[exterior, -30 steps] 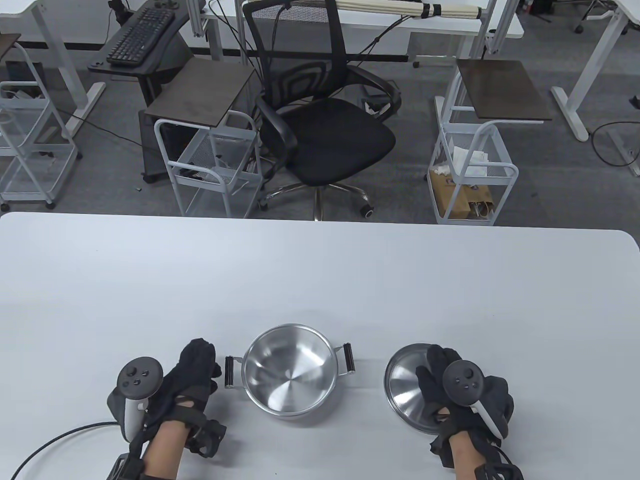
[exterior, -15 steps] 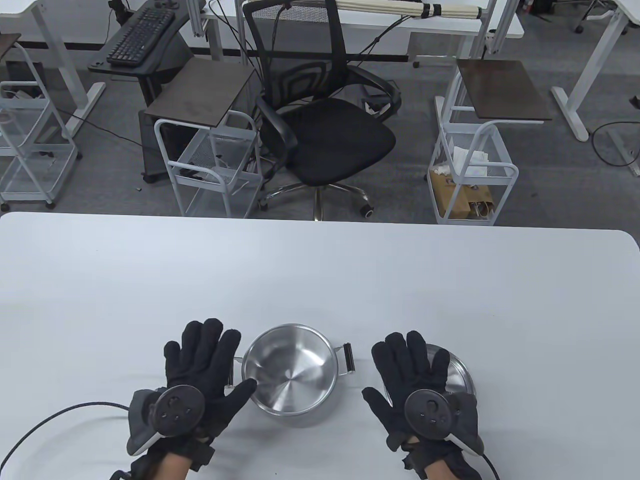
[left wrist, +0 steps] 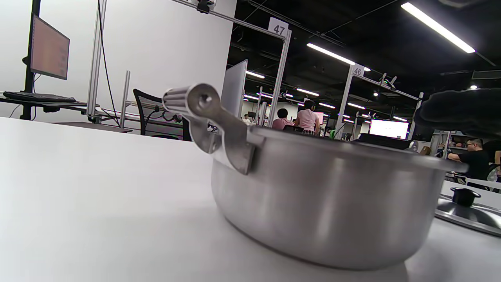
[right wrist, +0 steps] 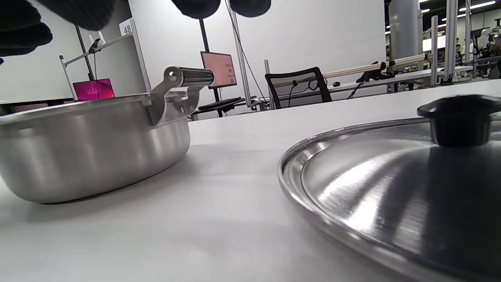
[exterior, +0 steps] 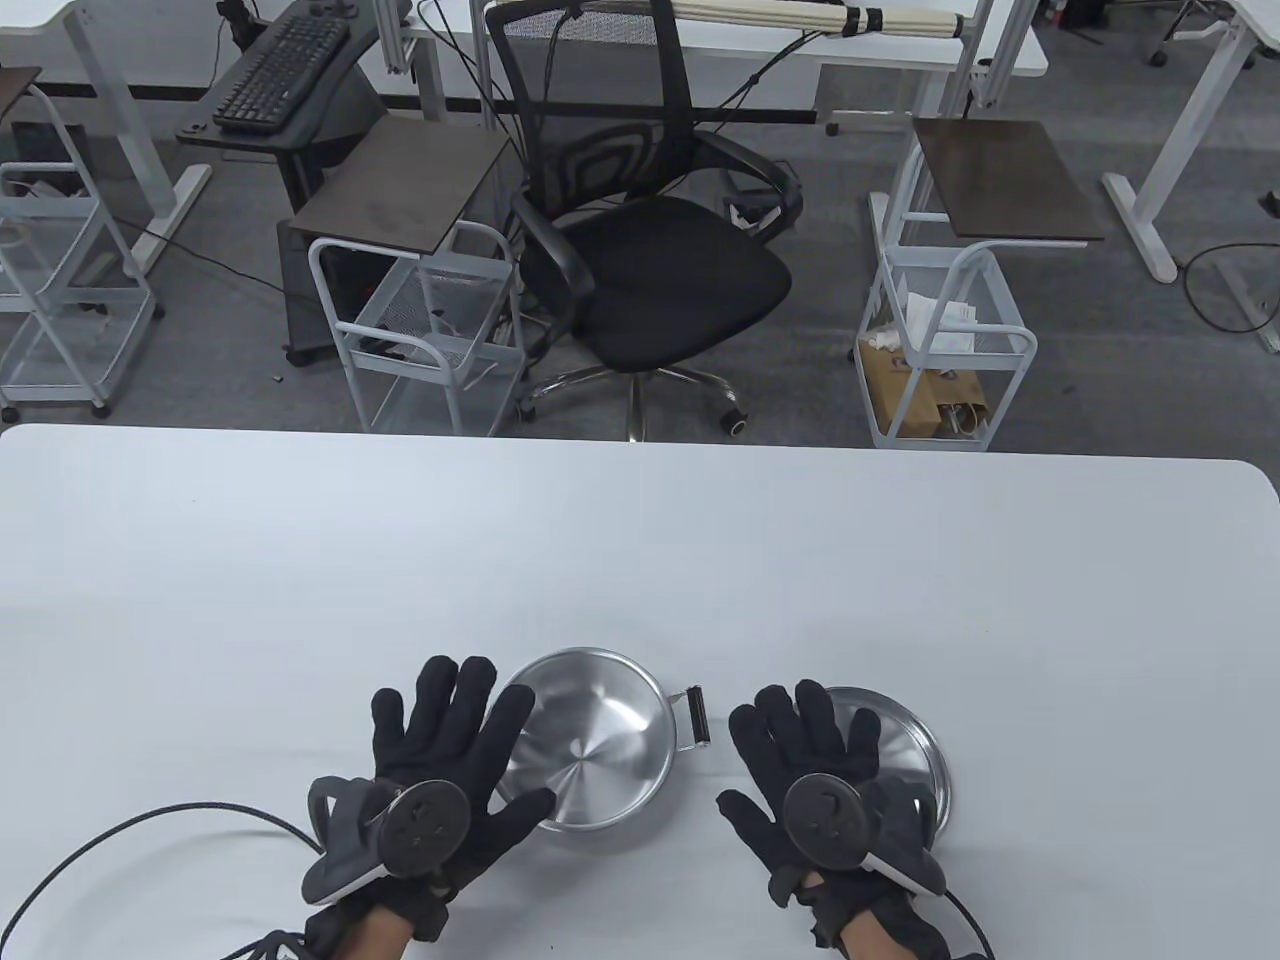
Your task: Remove lid from the pot
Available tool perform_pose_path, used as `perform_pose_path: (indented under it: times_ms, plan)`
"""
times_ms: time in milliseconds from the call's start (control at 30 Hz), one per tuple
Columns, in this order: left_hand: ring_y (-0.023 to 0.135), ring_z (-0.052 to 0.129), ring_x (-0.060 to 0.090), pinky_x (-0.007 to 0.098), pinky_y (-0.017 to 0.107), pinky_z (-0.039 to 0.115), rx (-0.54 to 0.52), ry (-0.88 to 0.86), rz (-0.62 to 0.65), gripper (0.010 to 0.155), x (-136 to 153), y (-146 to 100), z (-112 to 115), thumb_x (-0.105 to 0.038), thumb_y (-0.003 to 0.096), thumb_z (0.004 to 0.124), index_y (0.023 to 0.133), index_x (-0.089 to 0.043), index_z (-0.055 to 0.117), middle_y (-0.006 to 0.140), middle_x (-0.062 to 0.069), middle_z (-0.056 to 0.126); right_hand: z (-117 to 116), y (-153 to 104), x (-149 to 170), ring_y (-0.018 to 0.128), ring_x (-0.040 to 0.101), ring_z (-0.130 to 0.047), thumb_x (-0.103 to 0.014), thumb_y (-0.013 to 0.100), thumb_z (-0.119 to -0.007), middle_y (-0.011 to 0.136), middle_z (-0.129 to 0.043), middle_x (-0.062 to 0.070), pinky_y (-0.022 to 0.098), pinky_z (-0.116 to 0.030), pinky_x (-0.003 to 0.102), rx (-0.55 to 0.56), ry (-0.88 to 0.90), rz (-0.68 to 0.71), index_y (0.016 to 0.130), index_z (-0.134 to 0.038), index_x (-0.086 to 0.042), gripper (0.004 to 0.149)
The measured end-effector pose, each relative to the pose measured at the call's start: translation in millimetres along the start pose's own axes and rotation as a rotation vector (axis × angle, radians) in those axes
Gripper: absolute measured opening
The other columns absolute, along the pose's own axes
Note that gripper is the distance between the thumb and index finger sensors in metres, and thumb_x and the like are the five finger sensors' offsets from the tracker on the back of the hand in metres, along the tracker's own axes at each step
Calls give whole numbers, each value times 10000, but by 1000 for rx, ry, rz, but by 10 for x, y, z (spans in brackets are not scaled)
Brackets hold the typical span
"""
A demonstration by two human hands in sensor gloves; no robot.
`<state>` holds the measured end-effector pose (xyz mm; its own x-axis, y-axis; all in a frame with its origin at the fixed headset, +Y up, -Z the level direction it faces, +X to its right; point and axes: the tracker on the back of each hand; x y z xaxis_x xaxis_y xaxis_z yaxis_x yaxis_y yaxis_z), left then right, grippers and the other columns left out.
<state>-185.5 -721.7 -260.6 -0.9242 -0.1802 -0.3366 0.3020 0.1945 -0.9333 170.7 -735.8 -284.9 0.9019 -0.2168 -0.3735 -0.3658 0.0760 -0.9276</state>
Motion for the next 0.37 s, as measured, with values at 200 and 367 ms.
perform_pose_path:
  times_ms: [200,367]
  plan:
    - [1185,184,325,668,754,172,19,-4,-10,853,5,9,42,-869,466,545,1159,-466,254,1295,-26,244,-36,14,16,1096,477,-196,-589,522,-612,1203,-262,76,693,-161,765,-23,23,-4,1105,-356,-285,706]
    - [1185,191,322,668,755,178,24,-10,-24,848,7,3,39,-862,467,551,1157,-469,255,1294,-24,249,-30,13,53,1095,481,-198,-584,524,-612,1202,-263,80,692,-165,767,-16,39,-16,1106,-367,-281,700]
Point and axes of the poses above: the tracker on the back of each hand, its own x axis roughly to the little-finger side, its own y axis roughly from the wrist to the fingertips, z = x × y
